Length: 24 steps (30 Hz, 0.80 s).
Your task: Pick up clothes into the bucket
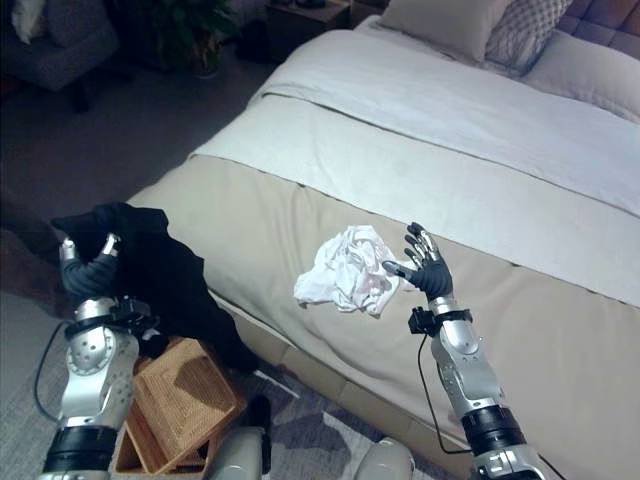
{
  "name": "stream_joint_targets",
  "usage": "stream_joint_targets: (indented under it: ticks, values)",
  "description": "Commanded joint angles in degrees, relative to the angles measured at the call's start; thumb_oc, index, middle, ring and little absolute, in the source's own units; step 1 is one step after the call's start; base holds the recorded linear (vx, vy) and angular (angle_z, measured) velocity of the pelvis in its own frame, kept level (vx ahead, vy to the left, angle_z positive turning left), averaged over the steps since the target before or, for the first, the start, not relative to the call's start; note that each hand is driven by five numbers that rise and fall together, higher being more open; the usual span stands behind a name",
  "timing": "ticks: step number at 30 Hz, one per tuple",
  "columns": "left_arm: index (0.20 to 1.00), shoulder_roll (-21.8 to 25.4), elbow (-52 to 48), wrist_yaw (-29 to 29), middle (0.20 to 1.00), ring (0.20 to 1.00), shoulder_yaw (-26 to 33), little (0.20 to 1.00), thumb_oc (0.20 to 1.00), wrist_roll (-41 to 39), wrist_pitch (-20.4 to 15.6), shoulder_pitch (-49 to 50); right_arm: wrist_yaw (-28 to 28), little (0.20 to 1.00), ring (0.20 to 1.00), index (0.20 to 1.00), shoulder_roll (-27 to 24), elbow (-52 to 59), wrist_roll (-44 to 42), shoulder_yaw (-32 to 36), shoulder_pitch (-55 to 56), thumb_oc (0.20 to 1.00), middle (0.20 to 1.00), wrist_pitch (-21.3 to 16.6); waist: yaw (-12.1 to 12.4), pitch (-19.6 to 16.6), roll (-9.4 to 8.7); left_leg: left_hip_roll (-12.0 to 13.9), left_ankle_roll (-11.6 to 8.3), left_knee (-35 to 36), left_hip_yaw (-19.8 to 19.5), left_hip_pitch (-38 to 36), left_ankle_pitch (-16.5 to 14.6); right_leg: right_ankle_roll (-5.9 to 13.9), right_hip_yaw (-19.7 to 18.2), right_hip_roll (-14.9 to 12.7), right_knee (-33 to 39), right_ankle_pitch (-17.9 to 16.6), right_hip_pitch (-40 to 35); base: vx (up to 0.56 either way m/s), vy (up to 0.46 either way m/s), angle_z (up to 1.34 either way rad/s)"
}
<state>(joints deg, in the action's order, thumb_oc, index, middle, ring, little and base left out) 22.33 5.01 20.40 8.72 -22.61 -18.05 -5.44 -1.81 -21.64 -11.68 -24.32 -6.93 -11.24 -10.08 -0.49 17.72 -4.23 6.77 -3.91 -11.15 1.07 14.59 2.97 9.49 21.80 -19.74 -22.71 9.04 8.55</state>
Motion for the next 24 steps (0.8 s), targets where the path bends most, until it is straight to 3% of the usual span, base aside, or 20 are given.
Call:
stream_joint_targets:
  ticks: [1, 9, 10, 13, 17, 24]
  values:
    - [0.200, 1.13, -2.92, 4.57, 0.200, 0.200, 3.08, 0.200, 0.200, 7.51, -2.85, -4.71, -1.45, 1.000, 1.000, 1.000, -1.29, 4.60, -1.89, 0.47, -2.24, 1.000, 1.000, -4.43, 0.06, 2.01, -1.09, 2.12, -0.66, -3.31, -0.80, 2.41, -2.69, -0.83, 0.53, -1.74, 3.33, -7.54, 2.88, -0.09, -0.006, 0.01]
    - [0.200, 3.89, 6.69, 16.71, 0.200, 0.200, 3.00, 0.200, 0.200, 16.59, -1.43, -10.72, -4.45, 1.000, 1.000, 1.000, -0.95, 6.77, -3.81, 0.03, -2.64, 1.000, 1.000, -8.28, 0.64, 6.51, -2.91, 2.38, -1.20, -8.36, -3.49, 13.44, -1.79, -0.81, 1.56, -2.03, -1.95, -6.93, 11.82, -0.09, -0.023, 0.15]
    - [0.200, 4.33, 6.99, 18.10, 0.200, 0.200, 3.11, 0.200, 0.200, 17.75, -1.02, -11.09, -4.66, 1.000, 1.000, 1.000, -0.81, 6.62, -4.14, -0.22, -2.64, 1.000, 1.000, -8.82, 0.70, 6.56, -3.04, 2.60, -1.64, -9.08, -4.13, 13.84, -3.45, 0.04, 1.12, -1.81, -3.08, -5.41, 12.11, 0.05, -0.062, 0.17]
    - [0.200, 5.77, 9.03, 24.01, 0.200, 0.200, 3.82, 0.200, 0.200, 20.77, 0.25, -12.87, -6.07, 1.000, 1.000, 1.000, -0.41, 6.45, -5.20, -1.22, -2.76, 1.000, 1.000, -10.42, 1.37, 8.13, -3.79, 2.41, -1.73, -10.75, -5.48, 17.42, -3.54, 0.01, 2.01, -1.89, -5.13, -4.81, 14.52, -0.01, -0.055, 0.10]
    - [0.200, 6.05, 7.66, 27.72, 0.200, 0.200, 4.57, 0.200, 0.200, 22.18, 0.80, -13.90, -7.17, 1.000, 1.000, 1.000, 0.25, 5.70, -5.39, -2.28, -2.77, 1.000, 1.000, -11.08, 1.94, 8.40, -4.18, 2.21, -1.84, -11.12, -6.16, 18.88, -3.47, -0.01, 3.29, -2.00, -5.67, -4.19, 15.06, 0.03, -0.032, 0.26]
    - [0.200, 5.87, -3.16, 30.26, 0.200, 0.200, 8.69, 0.200, 0.200, 24.09, -2.08, -10.85, -8.08, 1.000, 1.000, 1.000, 1.96, 2.46, -5.74, -2.81, -1.22, 1.000, 1.000, -11.12, 4.07, 7.87, -3.72, 1.52, -1.62, -7.12, -7.01, 15.03, -3.15, 0.34, 6.19, -2.15, -3.16, -4.48, 10.44, 0.08, -0.021, 0.16]
